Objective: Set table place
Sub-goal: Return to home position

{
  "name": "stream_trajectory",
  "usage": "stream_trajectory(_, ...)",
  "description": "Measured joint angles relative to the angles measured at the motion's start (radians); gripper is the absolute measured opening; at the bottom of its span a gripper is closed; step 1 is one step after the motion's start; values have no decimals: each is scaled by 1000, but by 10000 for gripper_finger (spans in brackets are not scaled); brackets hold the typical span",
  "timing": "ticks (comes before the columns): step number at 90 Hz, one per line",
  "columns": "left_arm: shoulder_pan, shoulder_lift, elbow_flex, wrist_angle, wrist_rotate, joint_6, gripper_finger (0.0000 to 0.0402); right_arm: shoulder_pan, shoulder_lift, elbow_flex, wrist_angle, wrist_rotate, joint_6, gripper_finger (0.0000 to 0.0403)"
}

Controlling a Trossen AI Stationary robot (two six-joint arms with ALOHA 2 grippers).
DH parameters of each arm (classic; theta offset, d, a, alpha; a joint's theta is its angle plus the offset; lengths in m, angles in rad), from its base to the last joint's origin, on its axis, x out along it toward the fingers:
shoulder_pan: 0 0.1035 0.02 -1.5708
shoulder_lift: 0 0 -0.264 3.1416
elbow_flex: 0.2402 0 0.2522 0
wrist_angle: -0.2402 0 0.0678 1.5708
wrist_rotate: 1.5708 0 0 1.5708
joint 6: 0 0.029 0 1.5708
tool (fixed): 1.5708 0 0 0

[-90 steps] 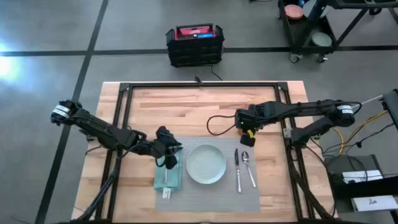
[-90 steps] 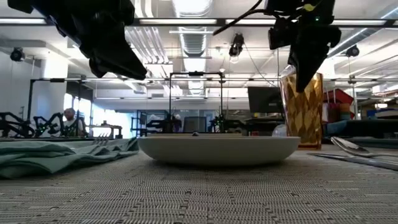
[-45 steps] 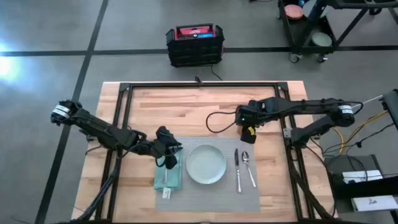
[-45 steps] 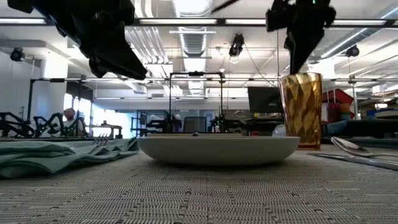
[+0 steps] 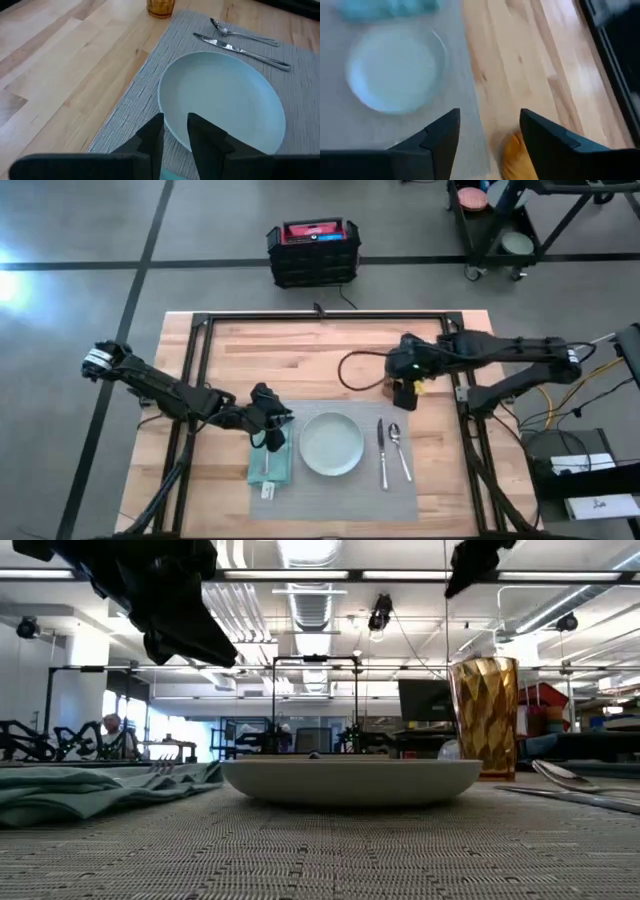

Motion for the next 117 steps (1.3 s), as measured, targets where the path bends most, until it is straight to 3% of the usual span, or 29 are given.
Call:
stream_trajectory(12, -2, -46, 1, 18, 0, 27, 68, 56, -130, -140, 214, -37, -7, 164)
stream_trajectory(23, -2, -110, 5, 16, 0, 91, 37, 74, -233, -274, 343, -74, 13, 147)
stream_trajectory(34, -2, -177, 5, 5, -2, 142, 5, 74, -314, -386, 401, -80, 28, 124)
stream_trajectory(75, -2, -337, -65, -12, -30, 204, 1, 73, -524, -594, 529, -81, 67, 7)
stream_trajectory(117, -2, -523, -329, 252, -29, 195, 0, 73, -652, -752, 646, -81, 83, 2)
